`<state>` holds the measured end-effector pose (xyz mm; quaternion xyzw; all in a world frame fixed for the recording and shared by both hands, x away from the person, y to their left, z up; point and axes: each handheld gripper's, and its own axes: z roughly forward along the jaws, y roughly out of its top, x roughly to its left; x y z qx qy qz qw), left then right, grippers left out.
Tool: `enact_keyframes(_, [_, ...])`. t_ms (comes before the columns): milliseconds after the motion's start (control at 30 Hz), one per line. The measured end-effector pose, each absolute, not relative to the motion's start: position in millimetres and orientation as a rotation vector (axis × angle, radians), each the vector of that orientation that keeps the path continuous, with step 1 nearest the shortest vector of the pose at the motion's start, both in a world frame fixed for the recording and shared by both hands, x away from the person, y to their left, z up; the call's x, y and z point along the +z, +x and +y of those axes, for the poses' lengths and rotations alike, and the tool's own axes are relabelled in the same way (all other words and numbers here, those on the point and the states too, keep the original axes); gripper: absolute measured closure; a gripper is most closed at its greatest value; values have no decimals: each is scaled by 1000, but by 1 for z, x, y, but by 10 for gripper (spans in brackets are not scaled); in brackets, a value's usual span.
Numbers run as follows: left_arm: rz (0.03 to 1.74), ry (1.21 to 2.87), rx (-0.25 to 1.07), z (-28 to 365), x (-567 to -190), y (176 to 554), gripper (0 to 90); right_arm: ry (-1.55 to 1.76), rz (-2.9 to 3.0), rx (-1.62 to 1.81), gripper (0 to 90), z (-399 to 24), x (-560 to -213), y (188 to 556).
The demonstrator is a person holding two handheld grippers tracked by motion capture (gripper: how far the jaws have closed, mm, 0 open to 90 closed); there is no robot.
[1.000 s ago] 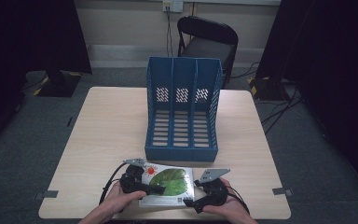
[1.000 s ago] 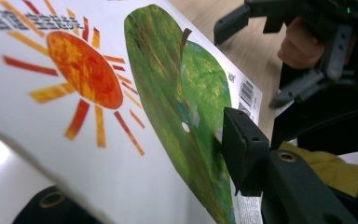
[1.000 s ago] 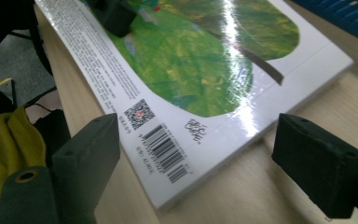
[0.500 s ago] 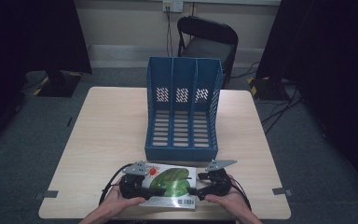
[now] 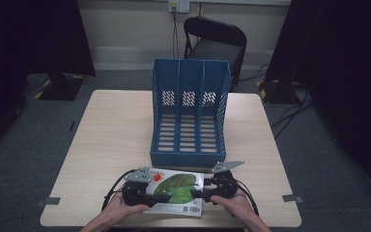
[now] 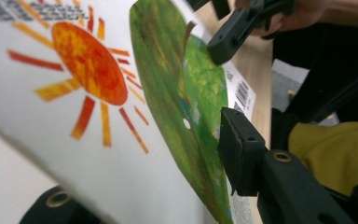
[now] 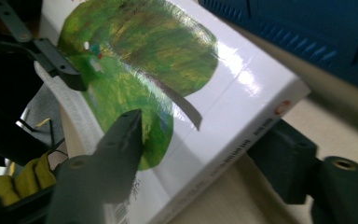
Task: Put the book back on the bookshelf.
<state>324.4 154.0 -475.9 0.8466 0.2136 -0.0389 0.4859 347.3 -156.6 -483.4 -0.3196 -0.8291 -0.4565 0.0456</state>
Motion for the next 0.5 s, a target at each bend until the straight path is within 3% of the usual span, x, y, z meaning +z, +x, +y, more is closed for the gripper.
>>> enact_keyframes(500, [571,2045,-61,165,-470,326,674,-834,-2508,-1616,670,-162,-454,336])
